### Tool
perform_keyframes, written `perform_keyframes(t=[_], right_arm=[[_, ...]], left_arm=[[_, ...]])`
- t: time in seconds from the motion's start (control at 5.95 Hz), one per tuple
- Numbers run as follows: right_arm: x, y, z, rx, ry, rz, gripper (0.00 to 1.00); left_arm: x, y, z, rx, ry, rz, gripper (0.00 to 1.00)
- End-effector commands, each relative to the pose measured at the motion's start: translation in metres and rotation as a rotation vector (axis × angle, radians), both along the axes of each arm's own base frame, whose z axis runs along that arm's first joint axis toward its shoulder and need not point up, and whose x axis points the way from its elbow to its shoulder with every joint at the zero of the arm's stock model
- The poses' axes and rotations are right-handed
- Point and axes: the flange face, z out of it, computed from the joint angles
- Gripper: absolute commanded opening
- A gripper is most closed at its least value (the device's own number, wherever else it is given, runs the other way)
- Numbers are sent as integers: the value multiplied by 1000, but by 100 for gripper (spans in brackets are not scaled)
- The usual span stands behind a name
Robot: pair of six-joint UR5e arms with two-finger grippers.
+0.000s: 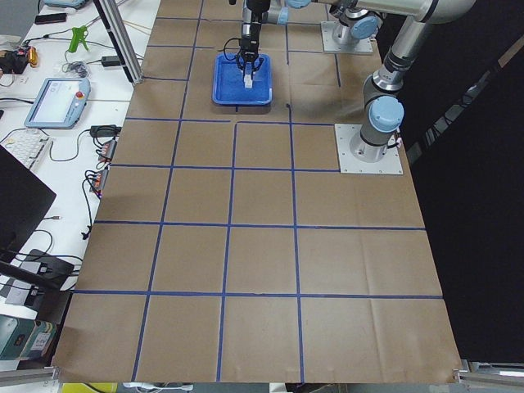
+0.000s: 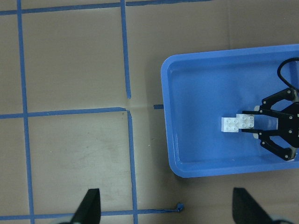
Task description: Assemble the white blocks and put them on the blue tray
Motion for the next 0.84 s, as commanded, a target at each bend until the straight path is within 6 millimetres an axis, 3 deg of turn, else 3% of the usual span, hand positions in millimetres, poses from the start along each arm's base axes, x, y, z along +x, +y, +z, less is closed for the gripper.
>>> perform_keyframes(t=[0.0, 0.67], right_arm=[[0, 0, 0, 3, -1, -1, 44], [0, 0, 1, 14, -2, -21, 45]], left_arm=[[6, -3, 2, 8, 12, 11, 99], [6, -3, 3, 3, 13, 11, 99]])
